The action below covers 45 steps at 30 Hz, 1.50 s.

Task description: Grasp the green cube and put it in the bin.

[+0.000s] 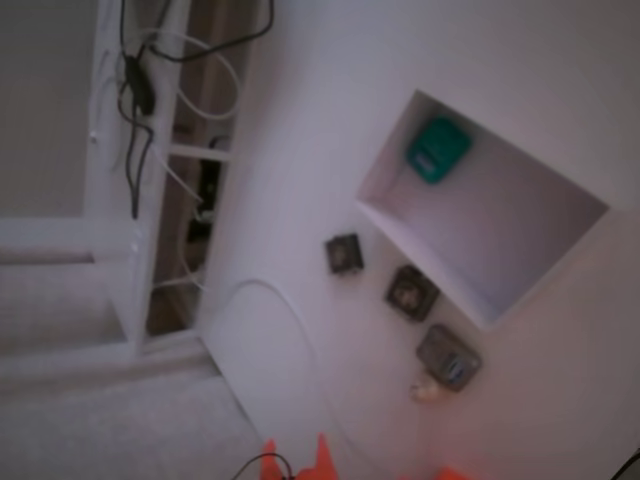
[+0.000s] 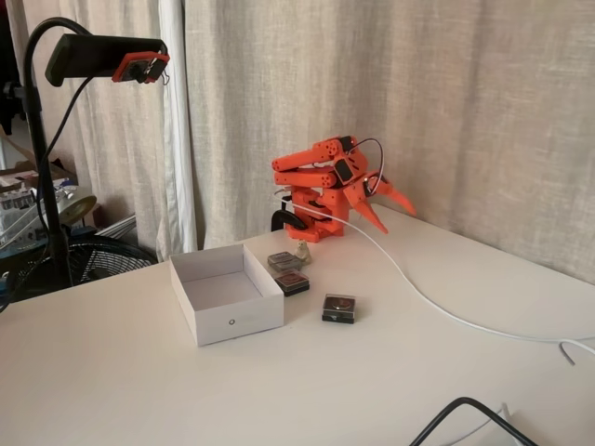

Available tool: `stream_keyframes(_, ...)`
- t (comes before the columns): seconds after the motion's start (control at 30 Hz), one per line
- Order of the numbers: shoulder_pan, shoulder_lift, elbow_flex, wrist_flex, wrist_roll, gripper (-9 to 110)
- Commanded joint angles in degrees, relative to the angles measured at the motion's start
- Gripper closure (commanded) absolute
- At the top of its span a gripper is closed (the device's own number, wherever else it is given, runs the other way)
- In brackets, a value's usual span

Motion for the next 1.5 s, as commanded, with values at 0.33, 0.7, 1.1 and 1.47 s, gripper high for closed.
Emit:
stream_keyframes(0.33, -0.4, 0.5, 0.0, 0.2, -0.1, 73)
stream_keyframes(0.7, -0.4, 0.5, 0.0, 0.2, -0.1, 72)
stream_keyframes(1.1, -0.5, 0.5, 0.0, 0.2, -0.2, 110)
stream_keyframes(1.47, -0.5, 0.5, 0.0, 0.2, -0.1, 110)
